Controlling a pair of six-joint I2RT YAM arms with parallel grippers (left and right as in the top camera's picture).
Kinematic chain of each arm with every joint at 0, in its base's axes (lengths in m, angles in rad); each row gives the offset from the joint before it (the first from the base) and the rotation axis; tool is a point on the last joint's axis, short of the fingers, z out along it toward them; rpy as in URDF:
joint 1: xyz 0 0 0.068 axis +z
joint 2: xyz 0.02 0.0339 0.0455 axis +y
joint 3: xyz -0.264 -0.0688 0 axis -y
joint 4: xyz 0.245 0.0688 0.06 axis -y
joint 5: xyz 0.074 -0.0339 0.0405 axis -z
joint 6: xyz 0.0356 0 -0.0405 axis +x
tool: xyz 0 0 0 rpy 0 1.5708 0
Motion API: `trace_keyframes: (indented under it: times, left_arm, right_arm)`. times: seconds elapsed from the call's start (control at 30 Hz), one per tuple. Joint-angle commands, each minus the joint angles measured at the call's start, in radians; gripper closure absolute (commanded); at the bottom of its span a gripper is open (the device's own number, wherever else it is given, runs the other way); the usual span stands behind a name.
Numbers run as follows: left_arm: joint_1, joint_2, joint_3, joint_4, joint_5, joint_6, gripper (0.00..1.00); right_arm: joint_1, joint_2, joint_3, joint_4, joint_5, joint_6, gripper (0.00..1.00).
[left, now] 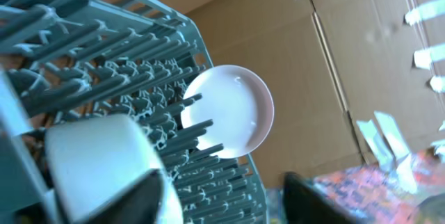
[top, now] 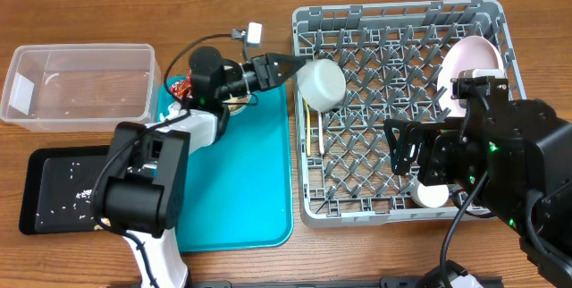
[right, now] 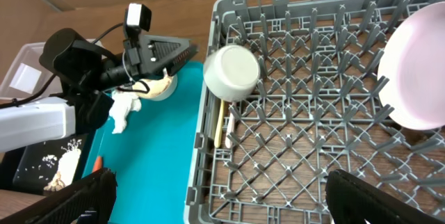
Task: Sort waste into correct bins and load items into the dishwasher rack
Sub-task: 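Grasp the second bowl of peanuts on the teal tray, left gripper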
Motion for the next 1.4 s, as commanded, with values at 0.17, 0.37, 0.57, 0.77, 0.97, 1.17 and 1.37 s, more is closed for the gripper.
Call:
trace_keyframes:
  times: [0.17, 0.37, 0.57, 0.77, 0.97, 1.17, 1.37]
  left_arm:
    - [0.077, 0.003, -0.009, -0.061, 0.158, -0.011, 0.00]
    - [0.091, -0.087, -0.009, -0.066, 0.213, -0.013, 0.00]
    - [0.091, -0.272, -0.009, -0.221, 0.146, 0.069, 0.00]
    - [0.080, -0.515, -0.006, -1.086, -0.427, 0.454, 0.00]
    - [0.064, -0.675, -0.005, -1.495, -0.878, 0.711, 0.00]
    - [0.065, -0.723, -0.005, -1.498, -0.855, 0.851, 0.07]
    - [0.055, -0.652, 0.024, -1.480, -0.868, 0.981, 0.23]
  right_arm:
    - [-0.004, -0.006, 0.015, 0.006, 0.011, 0.006, 0.00]
    - [-0.004, -0.006, 0.015, 0.006, 0.011, 0.006, 0.00]
    - [-0.004, -0.006, 0.015, 0.006, 0.006, 0.006, 0.00]
    - [-0.004, -0.006, 0.015, 0.011, 0.006, 0.006, 0.00]
    - [-0.004, -0.006, 0.015, 0.014, 0.006, 0.006, 0.00]
    - [-0.004, -0.006, 0.015, 0.021, 0.006, 0.006, 0.00]
    - [-0.004, -0.006, 0.015, 0.021, 0.006, 0.006, 0.00]
